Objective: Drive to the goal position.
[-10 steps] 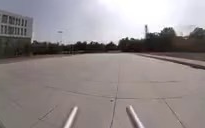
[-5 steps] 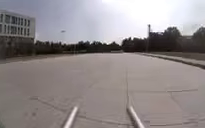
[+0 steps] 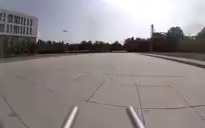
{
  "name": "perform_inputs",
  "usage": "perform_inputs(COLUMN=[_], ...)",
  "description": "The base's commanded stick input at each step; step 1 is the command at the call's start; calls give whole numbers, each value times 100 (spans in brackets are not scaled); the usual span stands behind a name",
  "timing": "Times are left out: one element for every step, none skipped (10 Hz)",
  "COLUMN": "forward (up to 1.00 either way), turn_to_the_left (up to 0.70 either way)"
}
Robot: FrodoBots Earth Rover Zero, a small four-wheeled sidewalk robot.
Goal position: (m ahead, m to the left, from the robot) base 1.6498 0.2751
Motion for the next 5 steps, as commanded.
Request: perform_inputs(forward=[100, 100, 100, 100, 100], turn_to_the_left=[-38, -38, -38, -38, -38])
